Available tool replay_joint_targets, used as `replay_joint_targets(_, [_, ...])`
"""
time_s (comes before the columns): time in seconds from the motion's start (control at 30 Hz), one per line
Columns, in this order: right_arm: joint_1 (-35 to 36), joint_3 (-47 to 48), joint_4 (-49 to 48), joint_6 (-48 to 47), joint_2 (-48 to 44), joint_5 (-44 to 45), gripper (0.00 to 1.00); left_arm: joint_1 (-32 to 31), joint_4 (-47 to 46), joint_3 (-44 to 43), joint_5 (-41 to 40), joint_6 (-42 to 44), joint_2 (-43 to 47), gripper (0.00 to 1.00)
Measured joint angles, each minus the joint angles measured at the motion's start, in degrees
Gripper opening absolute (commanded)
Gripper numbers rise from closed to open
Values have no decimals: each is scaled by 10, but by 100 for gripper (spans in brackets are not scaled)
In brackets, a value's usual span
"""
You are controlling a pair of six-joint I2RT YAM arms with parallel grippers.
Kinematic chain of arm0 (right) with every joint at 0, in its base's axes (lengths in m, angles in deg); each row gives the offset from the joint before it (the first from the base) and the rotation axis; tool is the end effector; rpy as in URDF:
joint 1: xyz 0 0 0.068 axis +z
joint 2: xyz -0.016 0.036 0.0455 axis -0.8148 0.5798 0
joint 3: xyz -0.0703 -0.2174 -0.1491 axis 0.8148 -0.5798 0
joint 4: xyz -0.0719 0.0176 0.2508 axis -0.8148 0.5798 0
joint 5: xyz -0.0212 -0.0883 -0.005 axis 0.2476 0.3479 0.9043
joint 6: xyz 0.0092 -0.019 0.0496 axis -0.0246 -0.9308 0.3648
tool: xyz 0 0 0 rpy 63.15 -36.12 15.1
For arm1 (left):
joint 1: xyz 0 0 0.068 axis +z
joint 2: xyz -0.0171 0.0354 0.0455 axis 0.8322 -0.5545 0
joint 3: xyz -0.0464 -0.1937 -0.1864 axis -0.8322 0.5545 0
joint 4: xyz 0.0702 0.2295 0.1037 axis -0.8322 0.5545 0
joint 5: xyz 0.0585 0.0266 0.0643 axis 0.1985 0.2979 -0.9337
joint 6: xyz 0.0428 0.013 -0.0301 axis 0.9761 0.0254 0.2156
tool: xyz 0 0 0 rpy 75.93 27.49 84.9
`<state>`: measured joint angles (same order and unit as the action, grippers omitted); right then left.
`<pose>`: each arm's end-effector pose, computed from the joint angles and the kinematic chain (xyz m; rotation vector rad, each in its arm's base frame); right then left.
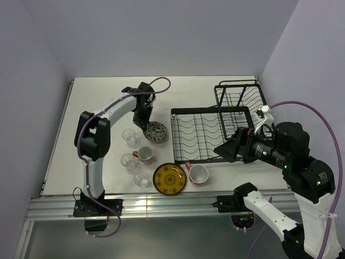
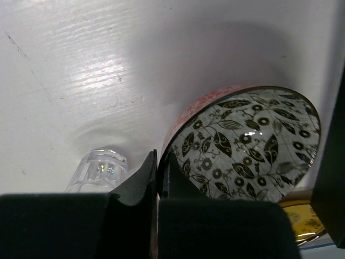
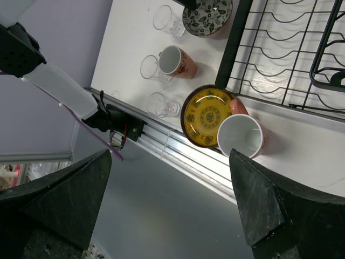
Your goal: Load the mixed dishes into the dish rack
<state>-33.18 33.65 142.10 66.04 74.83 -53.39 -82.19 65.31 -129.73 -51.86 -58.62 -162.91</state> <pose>0.0488 0.0334 0.4404 -0.1041 2.1631 0.9250 0.3747 -0.1824 0.2006 0.3109 2.9237 -0.1357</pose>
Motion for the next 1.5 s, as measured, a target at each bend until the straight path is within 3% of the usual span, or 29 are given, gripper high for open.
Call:
replay_joint_targets(0.27, [0,0,0,0,0,0,97,8,-3,-23,7,-11,2,0])
replay_joint_targets(0.53, [0,0,0,-3,2,0,95,18,21,-97,-46,-53,10,0])
replay_joint_targets(0.77, [0,37,5,-27,53,2,86,17,42,-106,-30,-117,97,0])
replay_joint_targets(1.07, [27,110,-6,-42,139,3,85,10,6,8,126,-227,278,0])
replay_joint_targets(1.33, [49,83,-134,51,151,-87,88,6,-163,182,318,-377,402,0])
replay_joint_targets(1.5, [54,75,-189,93,165,-112,88,2,-242,212,364,-445,438,0])
